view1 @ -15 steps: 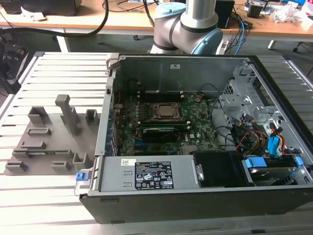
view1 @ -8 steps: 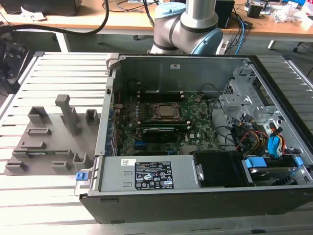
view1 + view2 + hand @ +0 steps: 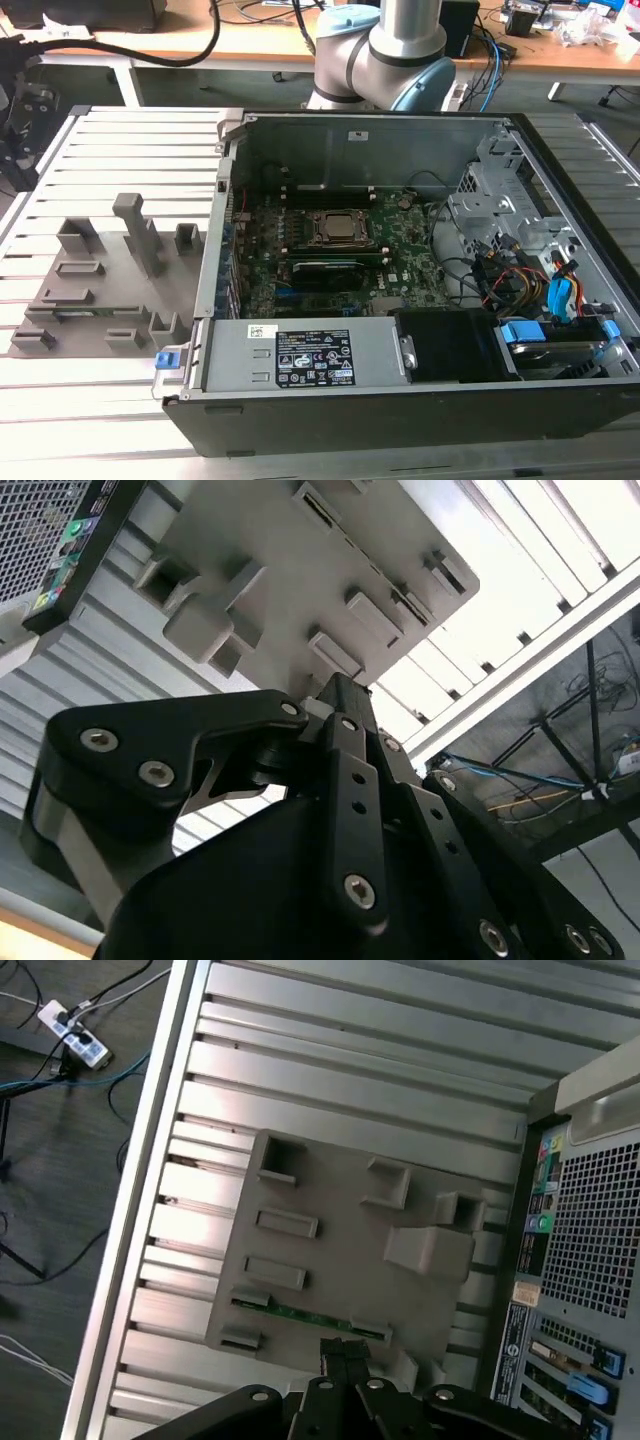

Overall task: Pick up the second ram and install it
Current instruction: 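Pick up the second ram and move it above second insertion slot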

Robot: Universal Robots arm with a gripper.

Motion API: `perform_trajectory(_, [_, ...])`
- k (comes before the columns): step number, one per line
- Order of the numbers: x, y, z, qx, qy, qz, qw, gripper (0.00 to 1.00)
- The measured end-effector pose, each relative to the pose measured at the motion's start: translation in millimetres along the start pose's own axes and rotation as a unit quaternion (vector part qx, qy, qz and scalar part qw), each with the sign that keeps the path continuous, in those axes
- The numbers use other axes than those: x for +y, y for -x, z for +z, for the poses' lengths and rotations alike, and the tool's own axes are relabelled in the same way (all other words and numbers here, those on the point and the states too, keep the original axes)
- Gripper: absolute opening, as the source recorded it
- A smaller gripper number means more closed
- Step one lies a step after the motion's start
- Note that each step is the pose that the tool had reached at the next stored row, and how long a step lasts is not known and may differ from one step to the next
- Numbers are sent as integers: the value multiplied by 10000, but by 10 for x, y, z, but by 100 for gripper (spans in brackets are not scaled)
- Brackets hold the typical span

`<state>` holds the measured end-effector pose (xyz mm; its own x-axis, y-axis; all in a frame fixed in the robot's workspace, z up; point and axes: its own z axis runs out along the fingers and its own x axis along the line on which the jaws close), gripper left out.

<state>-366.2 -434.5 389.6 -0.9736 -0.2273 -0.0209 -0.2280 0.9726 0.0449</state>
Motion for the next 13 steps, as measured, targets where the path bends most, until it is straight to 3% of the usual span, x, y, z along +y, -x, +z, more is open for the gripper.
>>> perform_trajectory(7, [0, 0, 0, 21, 10, -466, 9989, 11])
perform_trajectory(13, [0, 0, 0, 44, 20, -972, 9953, 11])
